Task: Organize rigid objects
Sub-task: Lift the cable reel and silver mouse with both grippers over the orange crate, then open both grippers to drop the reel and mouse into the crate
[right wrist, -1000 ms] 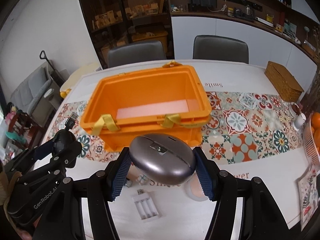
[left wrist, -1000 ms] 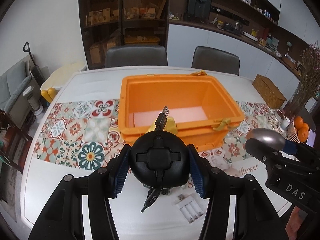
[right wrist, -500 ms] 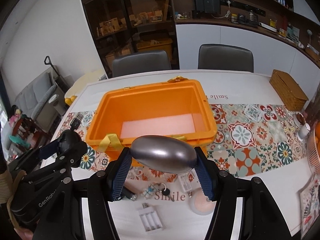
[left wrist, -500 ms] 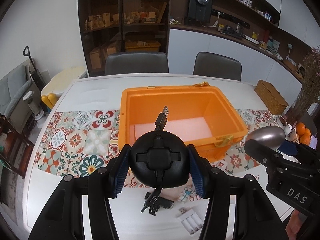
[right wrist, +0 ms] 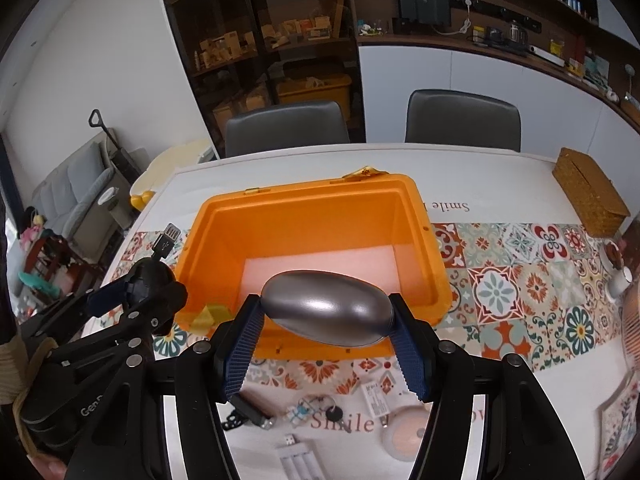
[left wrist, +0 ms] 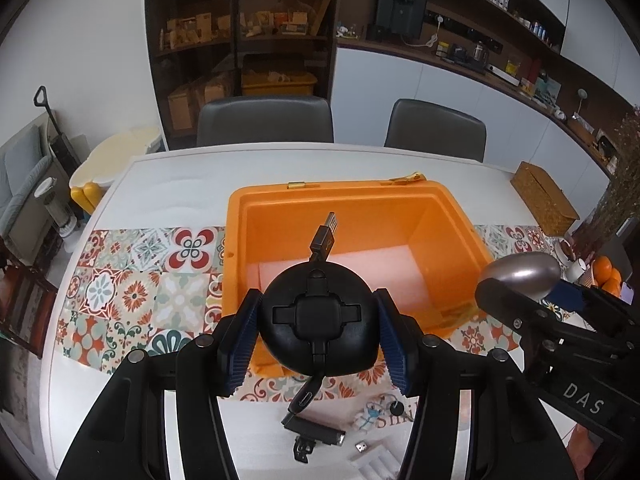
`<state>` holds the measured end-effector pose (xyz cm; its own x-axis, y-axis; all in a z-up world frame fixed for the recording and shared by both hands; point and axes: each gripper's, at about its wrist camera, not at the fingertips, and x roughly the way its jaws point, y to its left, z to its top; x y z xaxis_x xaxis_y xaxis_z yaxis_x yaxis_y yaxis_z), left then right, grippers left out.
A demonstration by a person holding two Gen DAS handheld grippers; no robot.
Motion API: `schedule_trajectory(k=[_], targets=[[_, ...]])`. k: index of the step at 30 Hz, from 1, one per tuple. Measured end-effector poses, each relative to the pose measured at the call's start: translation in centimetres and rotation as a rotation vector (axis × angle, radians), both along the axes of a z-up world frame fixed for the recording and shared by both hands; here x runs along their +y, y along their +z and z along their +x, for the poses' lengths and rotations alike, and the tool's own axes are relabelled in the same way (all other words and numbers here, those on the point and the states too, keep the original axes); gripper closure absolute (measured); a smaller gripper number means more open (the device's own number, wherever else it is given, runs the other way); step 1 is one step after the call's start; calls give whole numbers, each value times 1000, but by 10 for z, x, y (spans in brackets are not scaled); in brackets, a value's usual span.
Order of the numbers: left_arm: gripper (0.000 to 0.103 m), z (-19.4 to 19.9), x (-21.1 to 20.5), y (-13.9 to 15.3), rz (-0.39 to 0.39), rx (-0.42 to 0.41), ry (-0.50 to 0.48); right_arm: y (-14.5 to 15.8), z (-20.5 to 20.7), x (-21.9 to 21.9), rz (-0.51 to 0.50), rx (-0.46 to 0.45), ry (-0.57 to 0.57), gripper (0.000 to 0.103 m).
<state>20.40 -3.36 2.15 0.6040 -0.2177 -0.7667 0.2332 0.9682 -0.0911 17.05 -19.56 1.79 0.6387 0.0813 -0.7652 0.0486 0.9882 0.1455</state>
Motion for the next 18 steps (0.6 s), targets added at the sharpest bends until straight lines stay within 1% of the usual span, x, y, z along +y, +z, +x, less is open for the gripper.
schedule_trajectory(k=[4,8,15,18], targets=[[48,15,-3,-4,-1,19,-4,-2,19,-3,-10,11,-4,41],[48,30,-8,-10,29,44,-5,-8,38,-3,-23,41,3,41],[48,56,-13,-30,50,135,-16,-26,68,-6,-31,108,2,41],[48,66,-15,-41,43,182,-21,-36,78,-9,-16,144,8,41]])
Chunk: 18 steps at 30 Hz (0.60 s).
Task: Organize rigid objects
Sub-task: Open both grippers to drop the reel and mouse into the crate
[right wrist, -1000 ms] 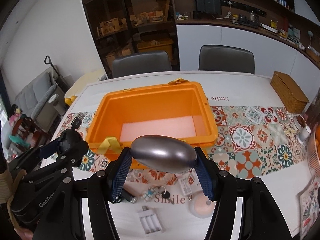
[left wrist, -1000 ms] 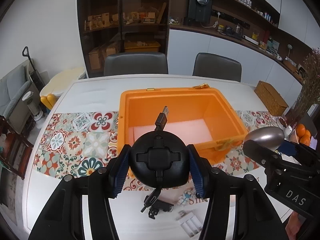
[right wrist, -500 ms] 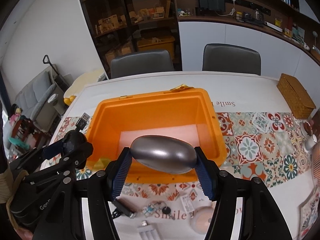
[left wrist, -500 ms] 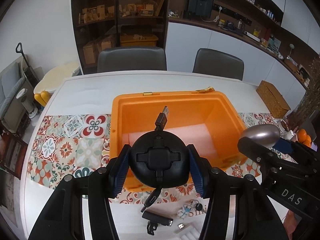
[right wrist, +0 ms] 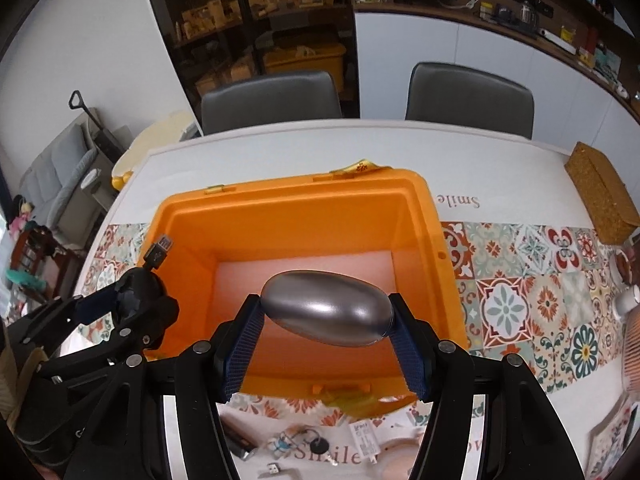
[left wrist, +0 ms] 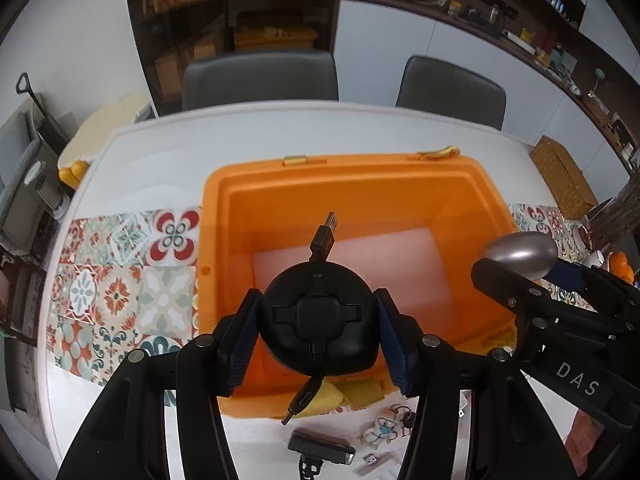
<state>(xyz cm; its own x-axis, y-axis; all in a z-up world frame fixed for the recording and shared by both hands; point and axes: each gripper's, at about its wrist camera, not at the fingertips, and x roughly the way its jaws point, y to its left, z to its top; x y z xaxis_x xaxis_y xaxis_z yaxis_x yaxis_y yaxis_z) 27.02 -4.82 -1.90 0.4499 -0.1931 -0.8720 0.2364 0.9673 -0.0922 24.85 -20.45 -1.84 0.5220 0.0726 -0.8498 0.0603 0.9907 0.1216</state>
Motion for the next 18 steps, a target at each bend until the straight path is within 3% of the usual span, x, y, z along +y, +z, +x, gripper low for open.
schedule_trajectory(k=[7,14,18], targets=[[47,15,-1,-18,-5,69,10,-21,19,-3,1,75,1,41],[35,13,1,-13,43,20,37,-34,28,-2,1,116,10,40],[30,9,7,-8,75,-13,65,-31,26,-3,-15,99,1,28]])
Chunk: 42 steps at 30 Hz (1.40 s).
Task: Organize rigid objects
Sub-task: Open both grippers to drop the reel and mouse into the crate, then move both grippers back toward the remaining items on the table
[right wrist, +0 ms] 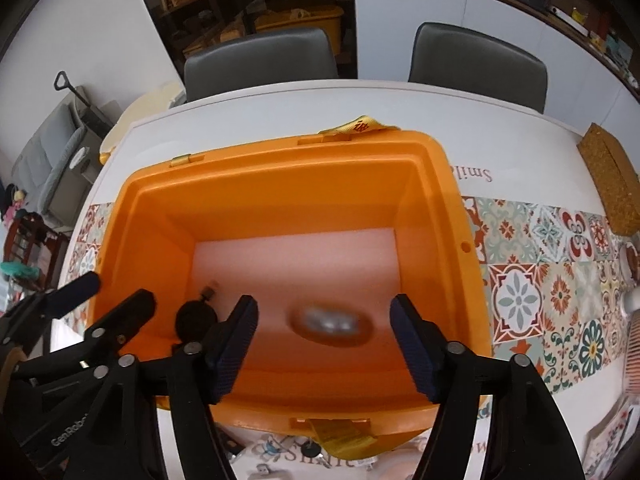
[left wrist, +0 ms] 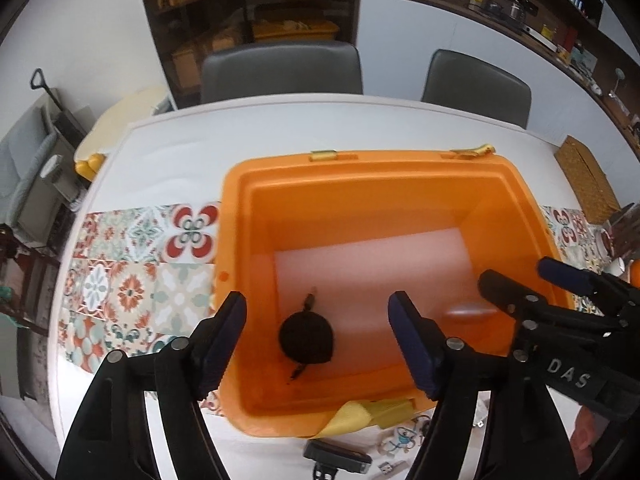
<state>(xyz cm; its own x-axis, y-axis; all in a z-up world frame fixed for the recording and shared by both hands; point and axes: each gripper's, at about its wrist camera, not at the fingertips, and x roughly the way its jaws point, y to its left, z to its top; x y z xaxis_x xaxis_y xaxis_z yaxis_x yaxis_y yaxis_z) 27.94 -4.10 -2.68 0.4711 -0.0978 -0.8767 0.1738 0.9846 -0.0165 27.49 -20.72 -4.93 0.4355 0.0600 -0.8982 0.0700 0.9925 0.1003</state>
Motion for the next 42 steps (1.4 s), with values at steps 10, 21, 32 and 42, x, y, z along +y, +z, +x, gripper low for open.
schedule_trajectory(k=[10,21,32,42], targets=[[21,-24,13,23,39,-90,47,25,-19,-1,-30,-72,-24,27],[17,-58,18,48,36,-165,52,47,-53,0,-11,-131,-44,27],[16,-85,24,50,1,-155,33,49,-84,1,17,-135,-57,27],[16,-111,27,42,-15,-125,16,42,-108,5,38,-116,-60,27]])
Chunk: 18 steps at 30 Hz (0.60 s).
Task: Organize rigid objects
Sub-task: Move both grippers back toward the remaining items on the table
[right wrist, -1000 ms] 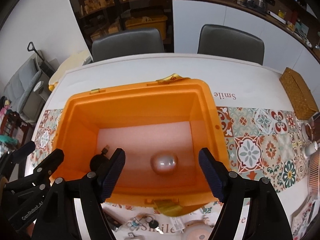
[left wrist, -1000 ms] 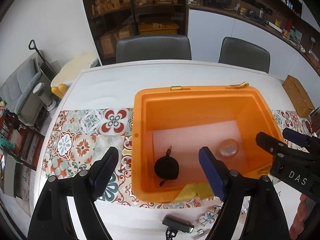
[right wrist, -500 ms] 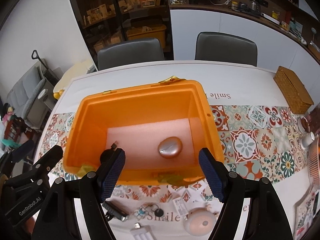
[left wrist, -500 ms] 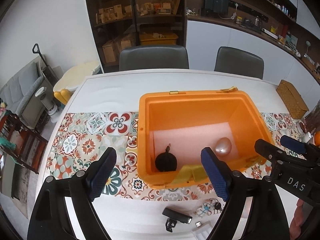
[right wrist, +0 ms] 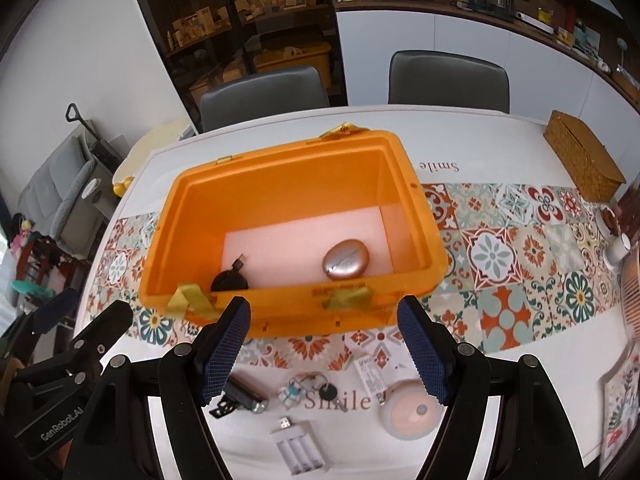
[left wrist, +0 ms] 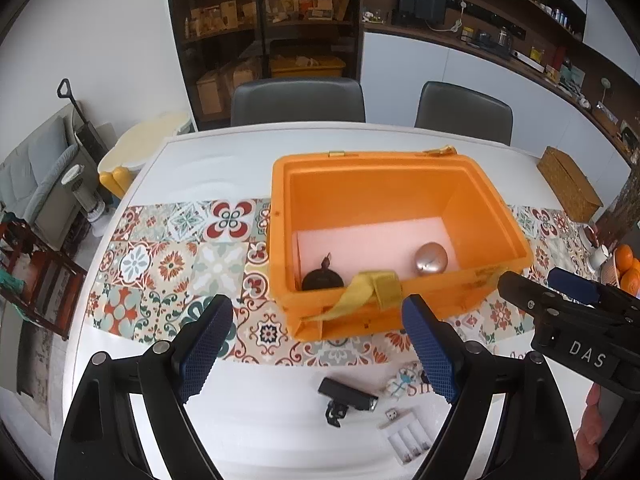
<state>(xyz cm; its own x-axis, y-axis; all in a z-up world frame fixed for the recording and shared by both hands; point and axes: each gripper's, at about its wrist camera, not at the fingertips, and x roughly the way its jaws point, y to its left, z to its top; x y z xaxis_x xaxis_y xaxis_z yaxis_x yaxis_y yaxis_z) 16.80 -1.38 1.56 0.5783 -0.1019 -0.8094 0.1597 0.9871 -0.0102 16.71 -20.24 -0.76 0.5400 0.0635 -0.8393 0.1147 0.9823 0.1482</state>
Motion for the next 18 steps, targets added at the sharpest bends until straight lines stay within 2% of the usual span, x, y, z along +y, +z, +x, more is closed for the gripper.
schedule_trajectory(k=[11,18], targets=[[16,-17,0,-26,-5,62,-44,-23,-18,1,30,59,-1,27],[16,-21,-2,-52,7,136,-73,-41,-25,8,34,110,21,27]])
